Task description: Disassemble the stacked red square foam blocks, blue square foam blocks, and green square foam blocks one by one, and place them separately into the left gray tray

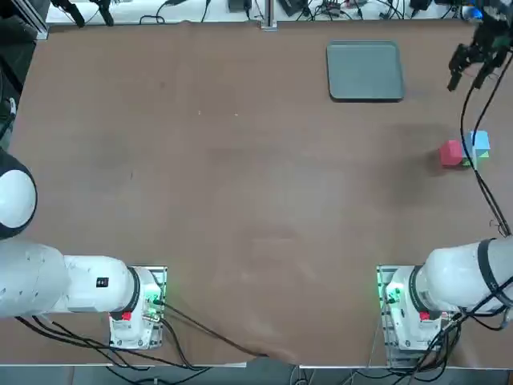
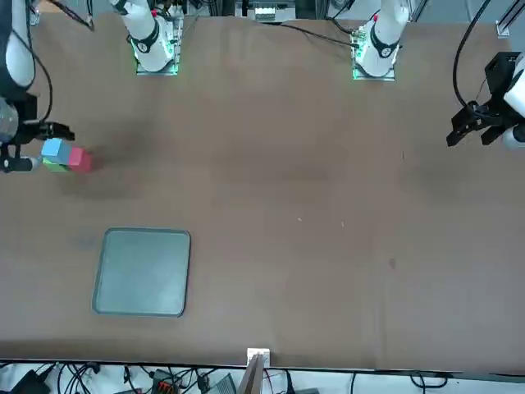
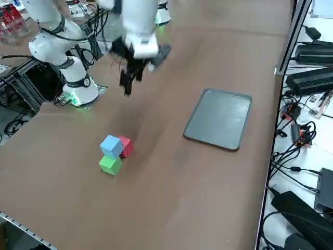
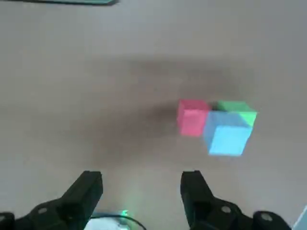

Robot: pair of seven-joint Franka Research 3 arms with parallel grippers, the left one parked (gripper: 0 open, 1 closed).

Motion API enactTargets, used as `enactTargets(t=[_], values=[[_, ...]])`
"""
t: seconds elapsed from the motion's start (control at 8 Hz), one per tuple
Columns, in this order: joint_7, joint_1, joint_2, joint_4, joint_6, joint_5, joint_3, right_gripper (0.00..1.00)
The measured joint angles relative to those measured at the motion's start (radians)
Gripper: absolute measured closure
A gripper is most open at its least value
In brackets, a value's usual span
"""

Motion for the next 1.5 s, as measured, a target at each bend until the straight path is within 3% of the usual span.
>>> enactTargets(t=[0.38,0.88,1.5], values=[[-0.163,-0.226,0.003,-0.192,0.342,0.000,-0.004,0.00],[-0.170,-0.254,0.003,-0.307,0.526,0.001,0.001,0.00],[-0.170,-0.294,0.026,-0.365,0.638,0.001,0.001,0.00]])
